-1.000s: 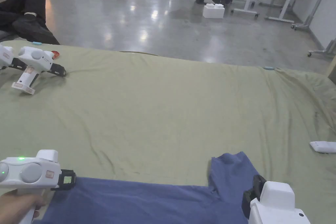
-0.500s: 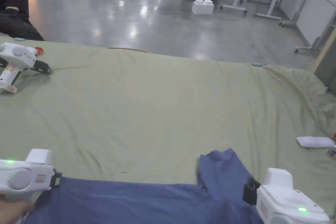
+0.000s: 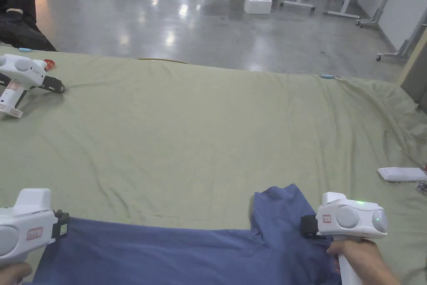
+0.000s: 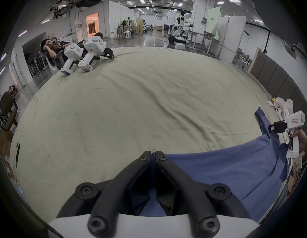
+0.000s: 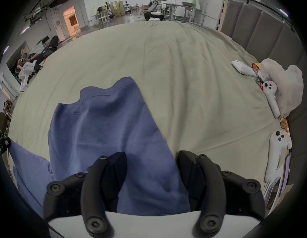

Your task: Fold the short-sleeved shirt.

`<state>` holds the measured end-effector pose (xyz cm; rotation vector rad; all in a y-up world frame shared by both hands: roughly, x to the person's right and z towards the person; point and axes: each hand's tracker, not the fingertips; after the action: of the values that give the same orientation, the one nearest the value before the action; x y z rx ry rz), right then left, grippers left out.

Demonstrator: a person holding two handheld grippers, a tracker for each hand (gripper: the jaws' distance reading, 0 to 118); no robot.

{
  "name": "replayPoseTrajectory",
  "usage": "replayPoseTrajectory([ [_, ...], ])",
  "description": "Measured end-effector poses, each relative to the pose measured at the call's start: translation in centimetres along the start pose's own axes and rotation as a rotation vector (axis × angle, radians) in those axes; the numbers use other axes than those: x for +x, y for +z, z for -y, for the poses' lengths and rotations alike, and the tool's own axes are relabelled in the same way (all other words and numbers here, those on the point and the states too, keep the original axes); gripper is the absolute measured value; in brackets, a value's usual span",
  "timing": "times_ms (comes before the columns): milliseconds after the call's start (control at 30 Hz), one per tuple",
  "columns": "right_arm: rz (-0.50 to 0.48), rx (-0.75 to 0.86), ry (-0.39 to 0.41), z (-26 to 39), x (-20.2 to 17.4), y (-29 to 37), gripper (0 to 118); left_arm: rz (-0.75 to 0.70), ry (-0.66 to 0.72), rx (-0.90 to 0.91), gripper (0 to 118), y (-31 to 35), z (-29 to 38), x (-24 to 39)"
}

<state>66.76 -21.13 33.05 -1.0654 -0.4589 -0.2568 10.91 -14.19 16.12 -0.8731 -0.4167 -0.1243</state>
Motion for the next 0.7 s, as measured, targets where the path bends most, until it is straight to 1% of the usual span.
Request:
replayPoseTrajectory([
  [33,0.005,0.002,0.007,0.2,-0.7,0.5,41,-0.002,-0.002,0.005,0,0.1,0.2,0.0],
  [100,0.035,0.025,0.062,0.3,-1.3,1.0,9,-0.005,-0.005,0.016,0,0.3,0.5,0.5],
  [133,0.06,0.034,0.089,0.4,-1.3,1.1,3,-0.006,-0.004,0.018,0,0.3,0.6,0.4],
  [167,0.068,0.038,0.09,0.5,-1.7,1.1,2,-0.009,-0.003,0.022,0,0.4,0.6,0.4],
  [233,0.036,0.053,0.084,0.9,-1.2,1.6,2,-0.047,-0.017,0.028,0,0.6,0.8,0.6],
  [267,0.014,0.062,0.057,1.1,-1.0,2.0,2,-0.042,-0.015,0.029,0,0.7,0.9,0.5],
  [300,0.012,0.088,0.036,1.4,-0.9,3.0,2,-0.033,-0.005,0.034,0,1.0,0.9,0.2],
  [367,0.028,0.129,0.041,1.9,-0.8,4.7,2,-0.019,0.004,0.048,0,2.0,1.1,0.4],
  [400,0.056,0.156,0.031,2.2,-0.6,5.8,2,-0.022,0.002,0.066,0,2.5,1.1,0.4],
  [433,0.05,0.175,0.018,2.6,-0.5,6.9,2,-0.026,0.0,0.082,0,3.0,1.1,0.4],
  [500,0.0,0.218,-0.008,3.4,-0.1,8.9,2,-0.017,0.004,0.098,0,4.2,1.2,0.4],
  [633,0.001,0.272,-0.014,5.6,0.8,13.3,2,0.013,0.013,0.144,0,6.4,1.7,-0.5],
  [700,-0.007,0.339,-0.025,6.9,1.1,15.8,2,0.036,0.024,0.167,0,7.6,2.1,-1.0],
])
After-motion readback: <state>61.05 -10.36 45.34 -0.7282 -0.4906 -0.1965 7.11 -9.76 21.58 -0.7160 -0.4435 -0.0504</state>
